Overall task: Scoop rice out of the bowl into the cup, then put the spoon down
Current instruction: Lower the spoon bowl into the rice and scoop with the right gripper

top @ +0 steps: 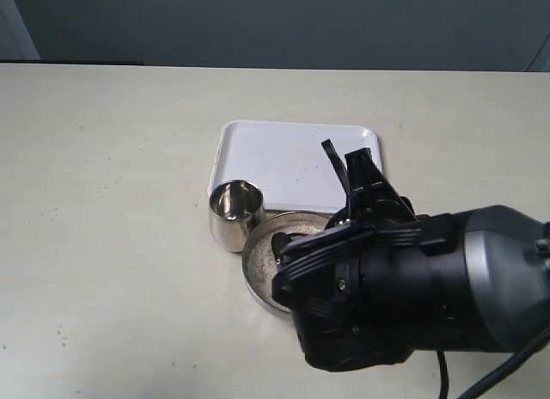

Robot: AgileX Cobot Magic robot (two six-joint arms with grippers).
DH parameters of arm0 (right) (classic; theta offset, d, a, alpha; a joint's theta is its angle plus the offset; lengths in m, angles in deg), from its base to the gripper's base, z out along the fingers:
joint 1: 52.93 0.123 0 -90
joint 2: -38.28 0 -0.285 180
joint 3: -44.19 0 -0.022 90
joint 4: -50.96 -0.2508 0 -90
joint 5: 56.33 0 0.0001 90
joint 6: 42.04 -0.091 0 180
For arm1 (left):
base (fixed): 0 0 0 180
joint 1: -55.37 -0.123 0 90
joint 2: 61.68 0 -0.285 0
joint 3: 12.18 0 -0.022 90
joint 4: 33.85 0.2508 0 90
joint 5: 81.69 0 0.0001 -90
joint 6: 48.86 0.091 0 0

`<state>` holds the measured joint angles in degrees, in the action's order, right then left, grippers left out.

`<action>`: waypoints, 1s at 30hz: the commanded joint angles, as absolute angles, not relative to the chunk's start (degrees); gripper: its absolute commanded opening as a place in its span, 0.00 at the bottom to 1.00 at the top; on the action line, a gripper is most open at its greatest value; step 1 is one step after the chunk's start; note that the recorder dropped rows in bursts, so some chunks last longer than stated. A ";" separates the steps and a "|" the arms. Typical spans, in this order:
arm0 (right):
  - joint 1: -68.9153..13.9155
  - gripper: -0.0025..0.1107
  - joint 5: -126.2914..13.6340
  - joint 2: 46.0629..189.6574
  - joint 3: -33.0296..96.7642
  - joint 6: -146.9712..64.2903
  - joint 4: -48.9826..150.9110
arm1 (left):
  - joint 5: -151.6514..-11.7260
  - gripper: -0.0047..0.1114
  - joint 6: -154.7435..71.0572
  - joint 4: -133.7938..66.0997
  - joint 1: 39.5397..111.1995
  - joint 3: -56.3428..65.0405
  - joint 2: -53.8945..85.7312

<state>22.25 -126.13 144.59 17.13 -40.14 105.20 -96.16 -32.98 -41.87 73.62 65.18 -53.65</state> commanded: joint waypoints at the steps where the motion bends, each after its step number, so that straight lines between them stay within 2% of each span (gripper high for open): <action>1: 22.42 0.02 -126.29 144.68 17.56 -40.09 104.32 | -95.37 0.04 -33.28 -41.90 73.75 65.04 -53.89; 30: 22.42 0.02 -121.41 144.48 17.56 -40.29 95.46 | -95.37 0.04 -33.28 -41.90 73.75 65.04 -53.89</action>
<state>22.25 -121.10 144.59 17.23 -39.05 97.29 -96.16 -32.98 -41.87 73.62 65.18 -53.65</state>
